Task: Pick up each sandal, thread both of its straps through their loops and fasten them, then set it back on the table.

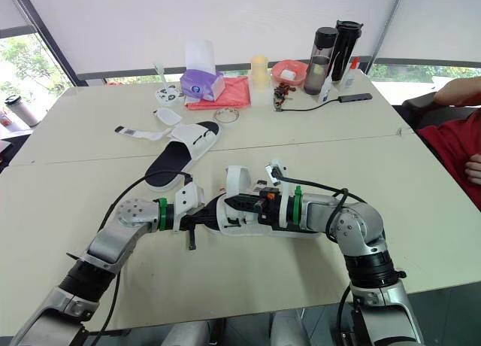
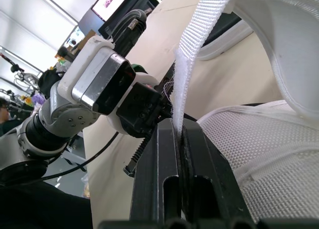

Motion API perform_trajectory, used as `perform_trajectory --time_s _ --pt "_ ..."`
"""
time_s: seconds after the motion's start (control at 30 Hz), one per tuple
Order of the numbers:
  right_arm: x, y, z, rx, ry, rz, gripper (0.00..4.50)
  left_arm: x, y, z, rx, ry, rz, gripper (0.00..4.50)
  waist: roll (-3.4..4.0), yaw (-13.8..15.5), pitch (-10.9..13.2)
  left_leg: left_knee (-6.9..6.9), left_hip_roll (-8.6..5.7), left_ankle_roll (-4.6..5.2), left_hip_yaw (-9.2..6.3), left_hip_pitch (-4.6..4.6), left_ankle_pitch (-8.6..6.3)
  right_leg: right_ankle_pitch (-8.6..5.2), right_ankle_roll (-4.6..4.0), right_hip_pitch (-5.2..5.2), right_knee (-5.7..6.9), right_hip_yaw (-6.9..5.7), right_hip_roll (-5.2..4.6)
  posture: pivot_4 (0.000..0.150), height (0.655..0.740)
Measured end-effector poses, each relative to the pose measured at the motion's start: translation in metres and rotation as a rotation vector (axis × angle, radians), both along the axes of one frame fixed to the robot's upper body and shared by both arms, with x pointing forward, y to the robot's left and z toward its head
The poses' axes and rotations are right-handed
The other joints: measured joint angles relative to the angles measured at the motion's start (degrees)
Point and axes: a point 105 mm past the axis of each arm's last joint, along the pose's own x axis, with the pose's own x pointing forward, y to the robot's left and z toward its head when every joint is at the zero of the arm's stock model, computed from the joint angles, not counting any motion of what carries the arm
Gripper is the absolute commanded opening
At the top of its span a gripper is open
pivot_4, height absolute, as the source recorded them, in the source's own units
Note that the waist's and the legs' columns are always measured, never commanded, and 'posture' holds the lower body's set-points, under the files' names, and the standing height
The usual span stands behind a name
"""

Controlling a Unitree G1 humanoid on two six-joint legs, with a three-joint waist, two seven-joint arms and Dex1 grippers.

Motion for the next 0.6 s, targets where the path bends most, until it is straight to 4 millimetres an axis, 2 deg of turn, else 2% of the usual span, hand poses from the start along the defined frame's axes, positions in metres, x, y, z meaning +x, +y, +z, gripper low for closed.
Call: perform_trajectory --time_s 0.6 --pt "-0.0057 0.0034 0.001 0.038 0.059 0.0 0.08 0.0002 0.0004 -0.0008 -0.002 -0.005 -0.001 0.0 0.03 0.0 0.0 0.0 0.0 0.0 -0.01 0.0 0.0 -0.01 -0.01 0.0 -0.01 0.0 0.0 0.15 0.74"
